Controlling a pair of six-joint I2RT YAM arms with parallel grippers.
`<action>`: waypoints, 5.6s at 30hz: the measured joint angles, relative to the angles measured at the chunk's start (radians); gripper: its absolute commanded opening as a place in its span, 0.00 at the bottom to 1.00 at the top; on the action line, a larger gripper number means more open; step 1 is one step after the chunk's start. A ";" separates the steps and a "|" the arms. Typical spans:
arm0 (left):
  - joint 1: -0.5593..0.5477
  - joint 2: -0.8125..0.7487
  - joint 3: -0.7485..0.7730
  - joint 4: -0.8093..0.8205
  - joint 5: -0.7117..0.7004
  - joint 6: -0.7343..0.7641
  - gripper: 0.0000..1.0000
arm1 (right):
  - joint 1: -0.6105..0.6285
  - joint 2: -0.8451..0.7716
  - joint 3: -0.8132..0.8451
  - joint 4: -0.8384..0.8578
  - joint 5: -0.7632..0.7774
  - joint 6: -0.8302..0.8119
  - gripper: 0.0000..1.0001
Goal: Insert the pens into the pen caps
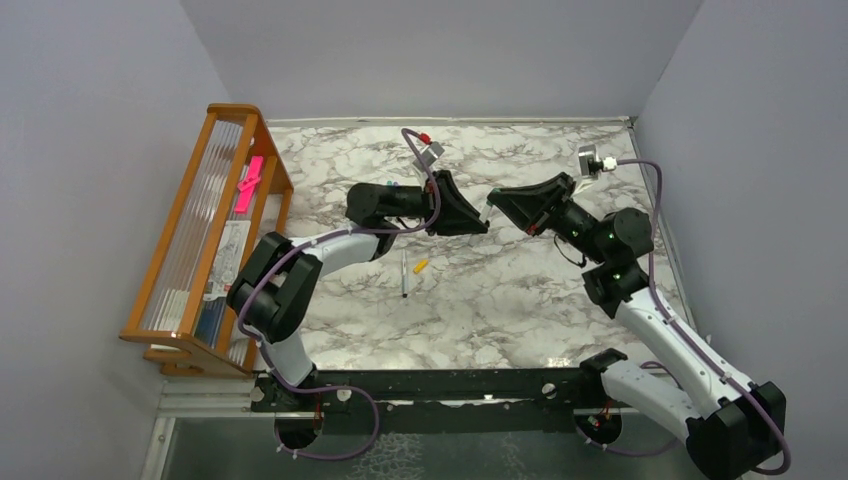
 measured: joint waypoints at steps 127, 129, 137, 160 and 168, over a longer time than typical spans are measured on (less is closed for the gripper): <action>0.157 -0.473 -0.141 -1.619 -1.464 0.543 0.83 | 0.540 0.916 0.607 -0.755 0.737 -0.269 0.51; 0.161 -0.507 -0.146 -1.643 -1.480 0.529 0.83 | 0.549 0.976 0.647 -0.769 0.763 -0.269 0.50; 0.199 -0.563 -0.146 -1.660 -1.487 0.505 0.83 | 0.561 1.106 0.713 -0.824 0.842 -0.268 0.45; 0.204 -0.563 -0.152 -1.620 -1.352 0.512 0.68 | 0.549 1.025 0.592 -0.753 0.803 -0.201 0.01; 0.210 -0.552 -0.232 -1.305 -0.916 0.476 0.68 | 0.451 0.620 0.338 -0.567 0.723 -0.126 0.01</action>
